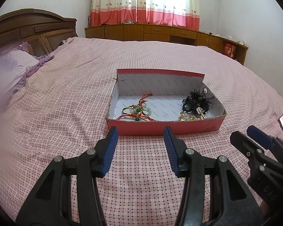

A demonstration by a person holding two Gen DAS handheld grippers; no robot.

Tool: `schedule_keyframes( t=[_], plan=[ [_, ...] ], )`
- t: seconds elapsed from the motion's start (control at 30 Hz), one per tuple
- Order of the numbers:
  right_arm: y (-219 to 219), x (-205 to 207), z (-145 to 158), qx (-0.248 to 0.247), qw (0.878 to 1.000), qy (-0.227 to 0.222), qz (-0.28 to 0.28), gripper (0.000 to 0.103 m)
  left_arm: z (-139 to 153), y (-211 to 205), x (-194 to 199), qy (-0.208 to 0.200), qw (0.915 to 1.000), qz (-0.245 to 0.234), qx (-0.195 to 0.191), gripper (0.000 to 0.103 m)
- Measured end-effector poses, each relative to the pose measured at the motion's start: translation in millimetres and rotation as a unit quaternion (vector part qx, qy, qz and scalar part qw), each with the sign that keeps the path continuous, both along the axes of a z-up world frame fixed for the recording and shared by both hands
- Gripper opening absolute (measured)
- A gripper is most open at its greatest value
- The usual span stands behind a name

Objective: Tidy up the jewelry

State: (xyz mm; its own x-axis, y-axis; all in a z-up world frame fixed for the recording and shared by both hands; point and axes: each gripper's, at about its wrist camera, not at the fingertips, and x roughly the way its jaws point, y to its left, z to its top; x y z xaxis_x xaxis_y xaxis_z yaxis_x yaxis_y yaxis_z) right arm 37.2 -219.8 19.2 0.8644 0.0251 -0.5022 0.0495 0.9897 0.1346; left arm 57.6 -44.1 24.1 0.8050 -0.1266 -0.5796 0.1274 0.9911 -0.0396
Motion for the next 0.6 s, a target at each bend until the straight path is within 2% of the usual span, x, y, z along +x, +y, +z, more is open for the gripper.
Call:
schedule_keyframes(
  t=[0.6],
  plan=[
    [0.2,-0.1,0.6,0.000,1.000,0.000,0.001,0.056,0.5,1.2,0.1,-0.001,1.0000,0.001,0.000,0.042]
  ],
)
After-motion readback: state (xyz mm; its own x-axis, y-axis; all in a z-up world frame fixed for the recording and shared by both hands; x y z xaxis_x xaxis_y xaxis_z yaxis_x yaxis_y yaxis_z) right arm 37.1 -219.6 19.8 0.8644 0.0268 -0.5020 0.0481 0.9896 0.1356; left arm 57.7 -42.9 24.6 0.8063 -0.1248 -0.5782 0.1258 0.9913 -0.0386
